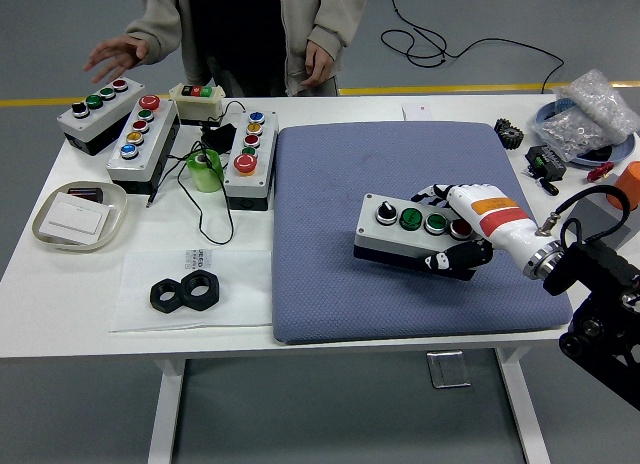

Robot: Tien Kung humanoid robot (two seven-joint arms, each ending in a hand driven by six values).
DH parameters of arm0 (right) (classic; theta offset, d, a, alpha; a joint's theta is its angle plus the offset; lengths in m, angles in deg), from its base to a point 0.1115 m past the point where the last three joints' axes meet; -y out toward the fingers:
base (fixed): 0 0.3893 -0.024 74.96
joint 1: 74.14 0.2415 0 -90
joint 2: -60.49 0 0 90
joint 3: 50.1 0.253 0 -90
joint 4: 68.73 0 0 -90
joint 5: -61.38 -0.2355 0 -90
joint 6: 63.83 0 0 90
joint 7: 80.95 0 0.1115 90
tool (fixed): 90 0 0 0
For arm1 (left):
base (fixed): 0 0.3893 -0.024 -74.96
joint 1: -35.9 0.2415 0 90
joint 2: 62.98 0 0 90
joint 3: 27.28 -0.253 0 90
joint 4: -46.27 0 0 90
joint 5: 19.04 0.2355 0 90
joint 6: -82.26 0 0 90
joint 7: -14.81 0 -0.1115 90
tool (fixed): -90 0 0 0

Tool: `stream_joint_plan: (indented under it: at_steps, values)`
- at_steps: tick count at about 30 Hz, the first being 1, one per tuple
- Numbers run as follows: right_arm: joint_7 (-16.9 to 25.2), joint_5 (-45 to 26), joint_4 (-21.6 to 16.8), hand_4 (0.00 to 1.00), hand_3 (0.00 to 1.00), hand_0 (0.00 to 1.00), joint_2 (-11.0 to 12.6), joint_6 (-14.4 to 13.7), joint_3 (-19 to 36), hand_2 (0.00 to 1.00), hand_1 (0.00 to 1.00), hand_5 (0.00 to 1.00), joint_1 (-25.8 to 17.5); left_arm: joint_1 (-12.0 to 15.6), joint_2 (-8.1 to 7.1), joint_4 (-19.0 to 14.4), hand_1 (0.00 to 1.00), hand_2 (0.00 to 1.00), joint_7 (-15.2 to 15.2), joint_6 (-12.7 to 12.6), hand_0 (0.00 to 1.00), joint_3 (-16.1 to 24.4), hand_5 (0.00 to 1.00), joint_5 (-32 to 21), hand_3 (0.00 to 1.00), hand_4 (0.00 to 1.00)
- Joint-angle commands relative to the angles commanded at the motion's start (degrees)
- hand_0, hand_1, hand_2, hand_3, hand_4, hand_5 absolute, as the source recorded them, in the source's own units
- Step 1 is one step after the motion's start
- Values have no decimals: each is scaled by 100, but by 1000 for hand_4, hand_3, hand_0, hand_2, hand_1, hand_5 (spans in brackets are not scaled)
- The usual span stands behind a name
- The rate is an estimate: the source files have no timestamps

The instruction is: Pick up the button,place it on the desk,press the button,press the button

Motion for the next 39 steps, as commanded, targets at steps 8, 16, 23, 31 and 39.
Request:
stream_joint_plan:
  at_steps: [8, 16, 23, 31, 39]
  values:
    - [481, -102, 59, 639, 524, 351, 57, 260, -423, 419, 323, 28, 343, 21, 4, -3, 824, 844, -24, -6, 729, 40, 998, 69, 816, 606]
    - [550, -53, 321, 637, 531, 357, -20, 318, -689, 427, 331, 20, 490, 37, 6, -5, 824, 845, -30, -9, 726, 51, 998, 103, 816, 606]
    - [590, 292, 465, 631, 666, 435, -64, 715, -641, 482, 415, 2, 496, 47, 8, -9, 825, 845, -38, -10, 731, 59, 998, 122, 815, 606]
    - [604, 534, 462, 875, 974, 728, -59, 717, -526, 809, 717, 2, 467, 40, 5, -10, 825, 846, -26, -4, 732, 29, 998, 80, 816, 606]
    - [482, 488, 220, 905, 998, 779, 35, 1082, -314, 890, 753, 2, 396, 7, 3, -5, 825, 846, -3, -4, 734, -13, 998, -3, 816, 606]
